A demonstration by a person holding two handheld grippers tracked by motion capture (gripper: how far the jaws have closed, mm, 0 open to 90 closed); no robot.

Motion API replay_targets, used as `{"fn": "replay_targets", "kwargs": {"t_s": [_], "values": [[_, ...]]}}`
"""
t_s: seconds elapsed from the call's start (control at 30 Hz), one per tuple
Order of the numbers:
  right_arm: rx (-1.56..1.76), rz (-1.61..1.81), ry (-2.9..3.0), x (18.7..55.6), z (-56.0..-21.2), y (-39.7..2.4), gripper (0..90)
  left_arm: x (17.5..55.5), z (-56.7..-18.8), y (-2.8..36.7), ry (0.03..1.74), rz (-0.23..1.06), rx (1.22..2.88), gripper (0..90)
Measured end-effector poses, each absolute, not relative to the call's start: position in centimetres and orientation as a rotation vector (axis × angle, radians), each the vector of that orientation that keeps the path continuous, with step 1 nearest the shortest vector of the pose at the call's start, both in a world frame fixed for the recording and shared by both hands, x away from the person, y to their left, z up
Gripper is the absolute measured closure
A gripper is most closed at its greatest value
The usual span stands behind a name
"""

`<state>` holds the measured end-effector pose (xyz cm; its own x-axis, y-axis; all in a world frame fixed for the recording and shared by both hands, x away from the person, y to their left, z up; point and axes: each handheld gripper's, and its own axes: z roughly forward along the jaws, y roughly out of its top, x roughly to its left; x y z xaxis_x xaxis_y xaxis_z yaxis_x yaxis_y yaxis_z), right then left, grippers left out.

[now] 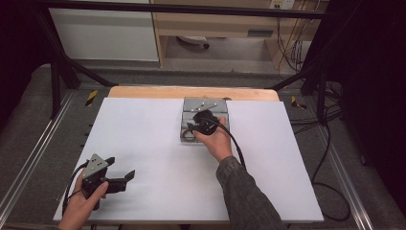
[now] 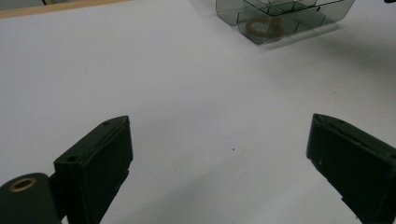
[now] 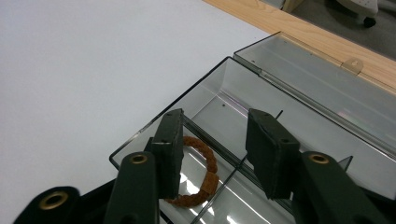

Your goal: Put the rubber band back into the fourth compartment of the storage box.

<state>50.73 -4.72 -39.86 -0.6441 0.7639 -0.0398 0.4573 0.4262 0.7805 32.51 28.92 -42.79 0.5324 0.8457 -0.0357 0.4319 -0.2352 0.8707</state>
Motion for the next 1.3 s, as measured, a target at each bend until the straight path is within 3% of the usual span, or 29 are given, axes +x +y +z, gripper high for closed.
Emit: {"fn": "replay_targets", "kwargs": {"t_s": [0.6,0.9,1.3], "values": [[1.19,1.166,2.27,51.1,-39.7,-5.1,32.3,32.5,-42.8,28.9,1.052,0.569,1.859,6.8],[1.267,1.196,2.257,51.0,-39.3,-5.3,11.6,32.5,-42.8,28.9,1.054,0.567,1.858,6.8],[1.202,1.236,2.199,50.0,-37.3,-6.5,5.7,32.5,-42.8,29.0,1.056,0.568,1.862,6.7]]}}
